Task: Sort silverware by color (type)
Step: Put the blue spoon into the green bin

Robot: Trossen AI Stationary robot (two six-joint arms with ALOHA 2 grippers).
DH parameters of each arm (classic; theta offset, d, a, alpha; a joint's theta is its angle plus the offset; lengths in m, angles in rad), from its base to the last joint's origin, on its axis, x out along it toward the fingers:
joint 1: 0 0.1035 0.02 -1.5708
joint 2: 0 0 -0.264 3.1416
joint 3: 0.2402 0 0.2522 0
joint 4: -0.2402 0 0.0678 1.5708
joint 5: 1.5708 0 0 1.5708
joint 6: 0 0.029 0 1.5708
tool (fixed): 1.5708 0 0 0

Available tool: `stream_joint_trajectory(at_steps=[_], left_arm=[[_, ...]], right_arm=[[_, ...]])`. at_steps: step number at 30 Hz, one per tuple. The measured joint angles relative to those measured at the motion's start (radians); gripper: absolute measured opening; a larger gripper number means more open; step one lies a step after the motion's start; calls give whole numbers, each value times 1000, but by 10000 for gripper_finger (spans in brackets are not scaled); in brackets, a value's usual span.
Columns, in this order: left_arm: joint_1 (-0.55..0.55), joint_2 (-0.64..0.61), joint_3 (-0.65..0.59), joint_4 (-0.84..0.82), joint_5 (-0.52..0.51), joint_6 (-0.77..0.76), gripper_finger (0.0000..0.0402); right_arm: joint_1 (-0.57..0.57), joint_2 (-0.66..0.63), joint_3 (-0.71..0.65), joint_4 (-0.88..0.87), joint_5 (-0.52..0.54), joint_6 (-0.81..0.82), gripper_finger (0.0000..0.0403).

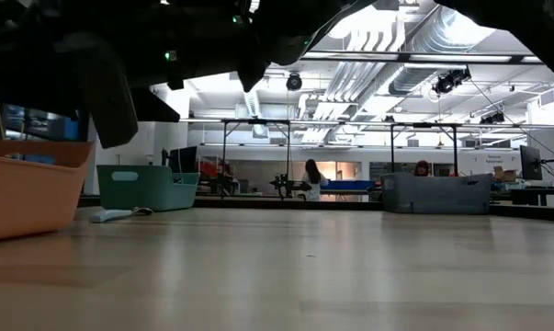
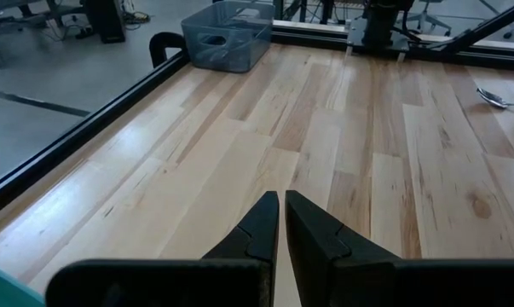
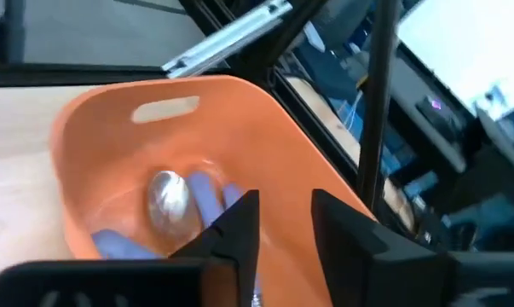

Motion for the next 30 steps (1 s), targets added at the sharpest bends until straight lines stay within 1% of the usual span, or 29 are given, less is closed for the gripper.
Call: stream_joint_trajectory(at_steps=[4,8,12,16,18,21,26,28,30], left_arm=[[0,0,0,0,0,0,15],[0,0,0,-1,0,1,15],[0,0,0,-5,0,2,15],[0,1,0,-6,0,9,15],[0,1,0,-5,0,9,15],[0,1,0,-6,0,9,15],[0,1,0,-7,0,11,15],[0,1,0,-8,0,13,15],[0,1,0,-8,0,18,15]], right_arm=[[0,0,0,-12,60,28,108],[14,0,0,-53,139,27,103],[34,-23,0,-150,232,27,71],[51,-67,0,-235,287,30,15],[55,-94,0,-267,294,33,6],[55,-123,-13,-298,315,83,8],[49,-119,-127,-262,353,152,1],[59,-132,-197,-186,390,167,0],[75,-171,-288,-97,425,185,0]])
